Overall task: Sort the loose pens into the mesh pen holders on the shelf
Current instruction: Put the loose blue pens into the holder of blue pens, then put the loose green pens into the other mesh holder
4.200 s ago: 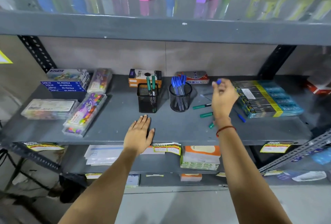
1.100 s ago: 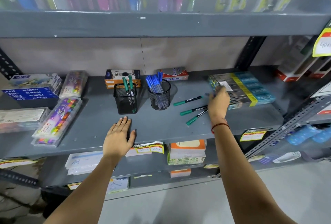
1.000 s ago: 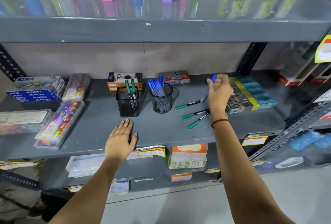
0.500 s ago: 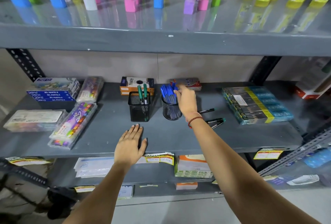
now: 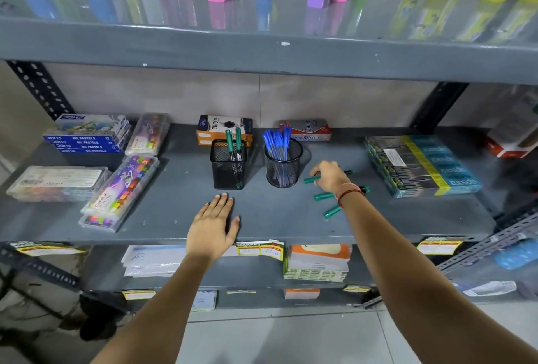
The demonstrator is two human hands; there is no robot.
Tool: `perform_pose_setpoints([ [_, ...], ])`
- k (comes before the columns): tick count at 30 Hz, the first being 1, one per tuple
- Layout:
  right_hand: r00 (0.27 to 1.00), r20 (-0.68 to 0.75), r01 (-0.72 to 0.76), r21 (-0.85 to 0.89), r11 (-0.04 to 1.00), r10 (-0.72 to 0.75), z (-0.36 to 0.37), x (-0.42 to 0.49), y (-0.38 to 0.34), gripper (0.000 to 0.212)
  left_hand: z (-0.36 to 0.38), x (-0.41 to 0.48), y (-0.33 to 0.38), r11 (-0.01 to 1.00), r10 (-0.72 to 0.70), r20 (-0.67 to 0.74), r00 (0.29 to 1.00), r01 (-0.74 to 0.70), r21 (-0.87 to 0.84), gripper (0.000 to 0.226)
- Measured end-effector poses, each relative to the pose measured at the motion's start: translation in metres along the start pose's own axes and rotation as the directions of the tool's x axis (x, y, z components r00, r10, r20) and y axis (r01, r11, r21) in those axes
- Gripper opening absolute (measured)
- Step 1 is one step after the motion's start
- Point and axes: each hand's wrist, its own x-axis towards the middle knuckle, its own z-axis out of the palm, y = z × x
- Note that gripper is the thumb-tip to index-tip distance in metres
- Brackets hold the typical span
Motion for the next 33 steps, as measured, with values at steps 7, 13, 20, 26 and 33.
perform_pose_setpoints([
  [7, 0.967, -0.148, 0.214, 0.021, 0.977, -0.208, 0.012, -0.007, -0.001, 0.022, -0.001, -0.001, 0.0, 1.0, 0.013, 0.014, 1.0, -0.013, -0.004, 0.068],
  [13, 0.807, -0.58, 0.379, 0.366, 0.85, -0.11, -0.011, -0.038, -0.013, 0.022, -0.002, -0.001, -0.001, 1.0, 0.014, 0.023, 1.0, -0.014, -0.015, 0.072],
  [20, 0.633, -0.771, 0.627, 0.453, 0.634, -0.075, -0.068, -0.067, -0.089, 0.03, -0.011, -0.006, -0.016, 1.0, -0.005, 0.026, 1.0, 0.005, -0.008, 0.08],
  [26, 0.624, -0.756, 0.665, 0.382, 0.642, -0.196, -0.047, -0.049, -0.155, 0.022, -0.017, -0.012, -0.036, 0.999, -0.04, 0.003, 0.999, 0.04, 0.025, 0.081],
  [33, 0.856, -0.433, 0.447, 0.342, 0.827, -0.283, 0.01, -0.025, -0.162, 0.028, -0.017, -0.012, -0.035, 0.999, -0.041, -0.011, 0.999, 0.042, 0.03, 0.065],
])
